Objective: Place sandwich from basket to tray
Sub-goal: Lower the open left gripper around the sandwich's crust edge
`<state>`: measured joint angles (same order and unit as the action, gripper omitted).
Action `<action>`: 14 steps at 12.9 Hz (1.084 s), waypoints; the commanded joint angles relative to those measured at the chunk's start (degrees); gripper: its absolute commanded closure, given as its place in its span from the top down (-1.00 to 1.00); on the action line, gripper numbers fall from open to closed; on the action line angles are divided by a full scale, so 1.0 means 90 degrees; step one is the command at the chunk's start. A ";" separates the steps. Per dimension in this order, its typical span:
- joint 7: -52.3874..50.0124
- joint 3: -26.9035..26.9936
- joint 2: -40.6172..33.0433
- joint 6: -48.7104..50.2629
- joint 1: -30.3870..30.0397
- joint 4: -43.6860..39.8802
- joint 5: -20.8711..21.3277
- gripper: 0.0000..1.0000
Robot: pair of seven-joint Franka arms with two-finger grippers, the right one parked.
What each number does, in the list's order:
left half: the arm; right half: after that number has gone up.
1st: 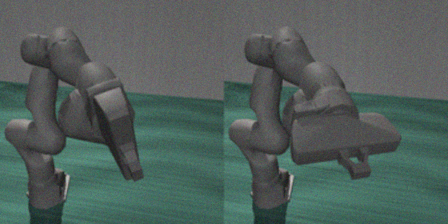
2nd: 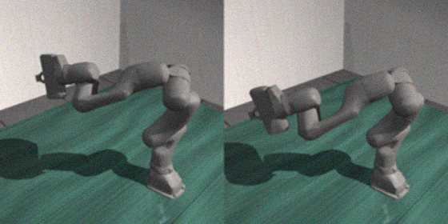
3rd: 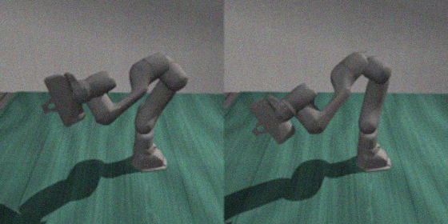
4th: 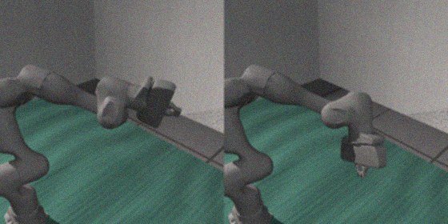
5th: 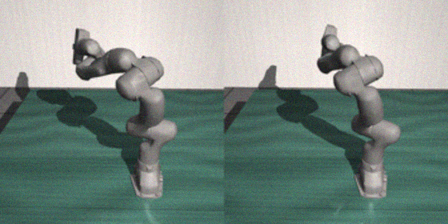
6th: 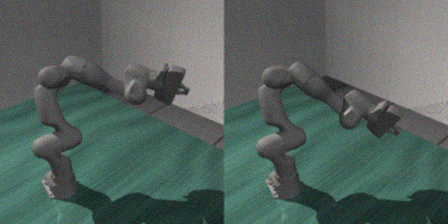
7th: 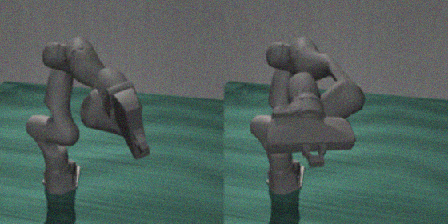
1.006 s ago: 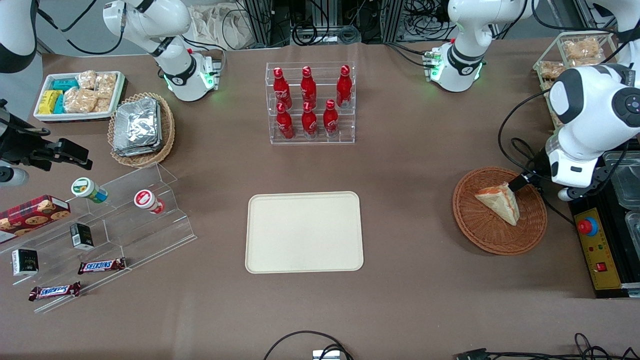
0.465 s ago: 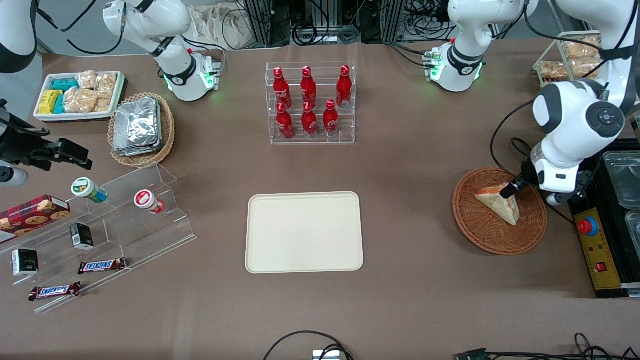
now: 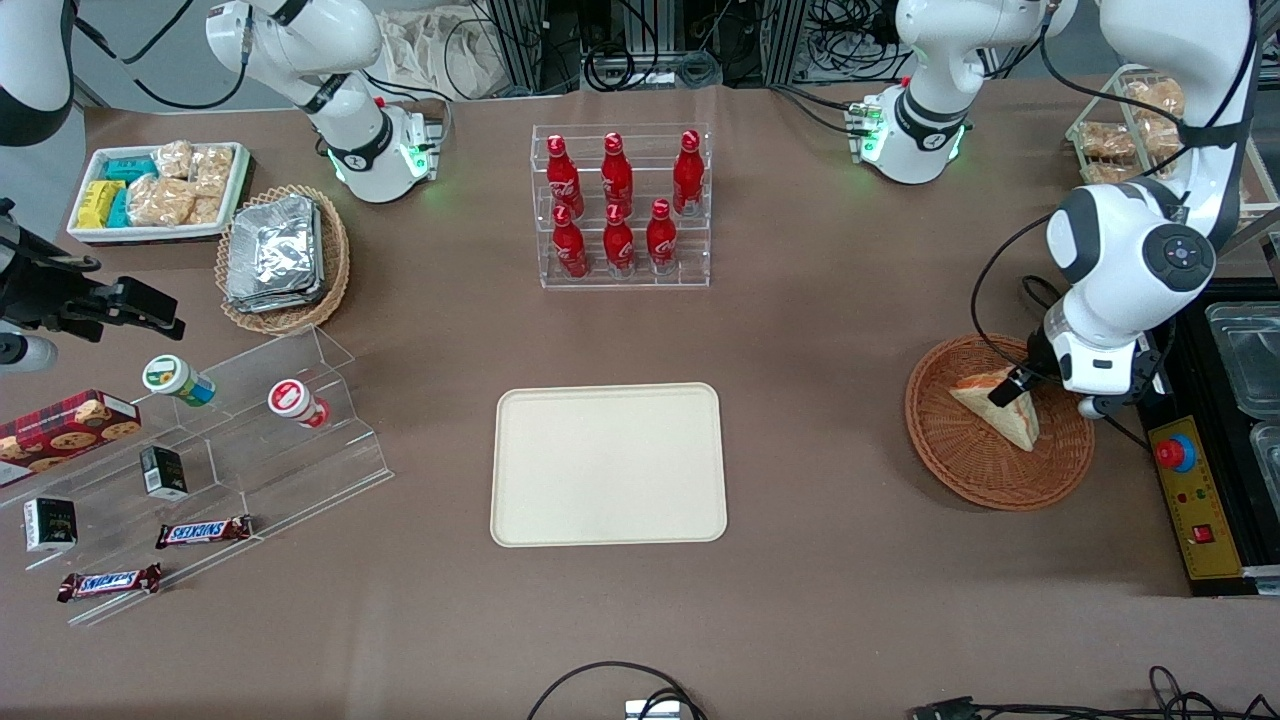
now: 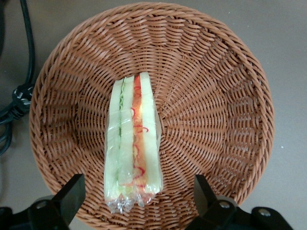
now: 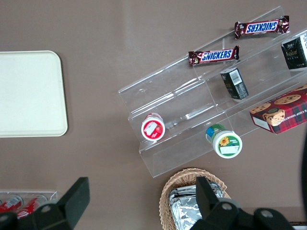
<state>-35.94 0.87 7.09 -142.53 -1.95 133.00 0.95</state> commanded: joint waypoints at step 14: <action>-0.0177 0.0060 0.0501 -0.1097 -0.0028 0.0379 0.0012 -0.24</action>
<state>-36.93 1.45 11.79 -151.12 -2.15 135.81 0.95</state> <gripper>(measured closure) 0.123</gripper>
